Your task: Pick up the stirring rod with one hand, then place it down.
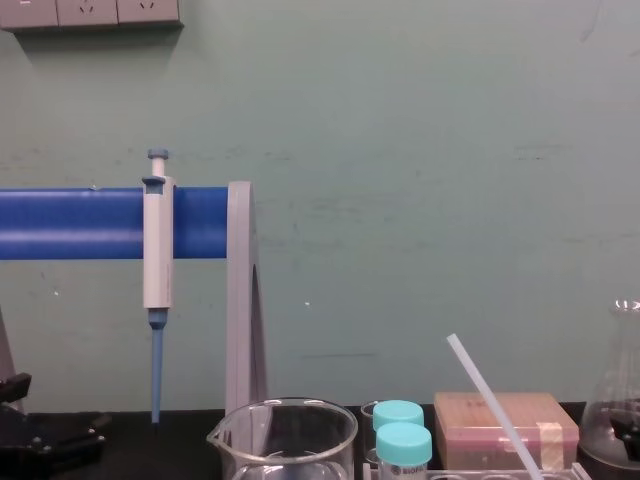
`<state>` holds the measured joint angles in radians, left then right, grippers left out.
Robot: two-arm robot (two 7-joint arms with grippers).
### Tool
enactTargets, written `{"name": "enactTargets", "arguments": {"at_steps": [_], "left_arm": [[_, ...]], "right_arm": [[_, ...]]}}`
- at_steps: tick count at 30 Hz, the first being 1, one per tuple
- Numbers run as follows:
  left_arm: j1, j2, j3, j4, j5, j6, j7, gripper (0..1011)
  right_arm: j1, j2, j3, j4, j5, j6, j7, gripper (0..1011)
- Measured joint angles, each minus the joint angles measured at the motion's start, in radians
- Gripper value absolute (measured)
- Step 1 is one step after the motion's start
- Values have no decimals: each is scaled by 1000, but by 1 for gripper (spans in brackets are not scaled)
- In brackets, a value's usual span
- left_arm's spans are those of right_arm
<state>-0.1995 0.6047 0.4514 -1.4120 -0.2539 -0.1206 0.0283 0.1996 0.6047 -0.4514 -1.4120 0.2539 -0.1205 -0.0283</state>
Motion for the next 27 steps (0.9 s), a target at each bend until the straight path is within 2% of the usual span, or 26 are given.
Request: {"name": "enactTargets", "arguments": {"at_steps": [27], "left_arm": [[0,0,0,0,0,0,0,1000]], "right_arm": [[0,0,0,0,0,0,0,1002]]}}
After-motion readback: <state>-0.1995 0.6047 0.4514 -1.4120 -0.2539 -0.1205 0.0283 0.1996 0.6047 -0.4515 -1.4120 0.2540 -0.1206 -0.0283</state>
